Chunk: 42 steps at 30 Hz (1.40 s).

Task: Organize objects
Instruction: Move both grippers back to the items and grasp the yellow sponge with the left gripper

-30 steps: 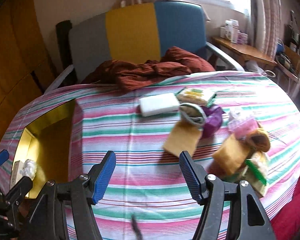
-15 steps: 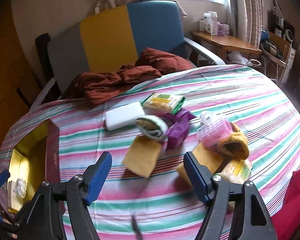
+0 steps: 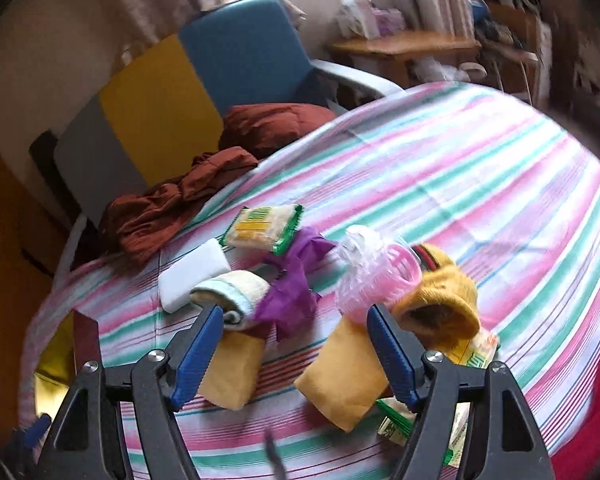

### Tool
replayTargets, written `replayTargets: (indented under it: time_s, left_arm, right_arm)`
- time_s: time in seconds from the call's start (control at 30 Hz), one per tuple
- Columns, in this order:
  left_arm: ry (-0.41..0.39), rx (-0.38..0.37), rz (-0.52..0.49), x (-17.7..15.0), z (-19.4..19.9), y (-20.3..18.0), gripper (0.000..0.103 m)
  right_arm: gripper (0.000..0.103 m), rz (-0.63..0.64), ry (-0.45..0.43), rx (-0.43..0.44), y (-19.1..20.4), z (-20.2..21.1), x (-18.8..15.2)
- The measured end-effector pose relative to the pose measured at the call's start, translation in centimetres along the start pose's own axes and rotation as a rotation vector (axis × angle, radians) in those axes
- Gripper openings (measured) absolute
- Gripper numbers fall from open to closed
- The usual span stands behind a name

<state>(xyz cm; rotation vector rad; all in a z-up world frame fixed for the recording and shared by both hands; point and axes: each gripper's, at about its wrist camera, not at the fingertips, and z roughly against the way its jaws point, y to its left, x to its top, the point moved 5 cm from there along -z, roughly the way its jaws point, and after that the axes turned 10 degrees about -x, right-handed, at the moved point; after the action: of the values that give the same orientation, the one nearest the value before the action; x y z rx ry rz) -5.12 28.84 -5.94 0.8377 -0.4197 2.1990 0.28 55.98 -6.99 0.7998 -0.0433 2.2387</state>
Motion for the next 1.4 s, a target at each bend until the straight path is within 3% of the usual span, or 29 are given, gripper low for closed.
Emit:
replayTargets:
  time_s: [0.37, 0.7, 1.17, 1.23, 1.4]
  left_arm:
    - [0.049, -0.07, -0.03, 1.7, -4.3, -2.8, 0.102]
    - [0.074, -0.155, -0.087, 3.9, -8.3, -6.1, 0.102]
    - [0.095, -0.188, -0.175, 6.7, -12.9, -9.1, 0.101]
    - [0.107, -0.191, -0.186, 6.8, -13.8, -9.5, 0.094]
    - [0.179, -0.245, -0.158, 6.1, -15.9, -9.7, 0.059]
  right_arm:
    - [0.075, -0.185, -0.013, 0.037, -3.7, 0.3, 0.9]
    - [0.076, -0.218, 0.01, 0.072, -4.0, -0.1, 0.8]
    - [0.076, -0.366, -0.02, -0.01, -7.7, 0.2, 1.1]
    - [0.076, -0.418, -0.028, -0.007, -8.8, 0.3, 1.0]
    - [0.076, -0.521, -0.016, -0.002, -10.9, 0.0, 0.7]
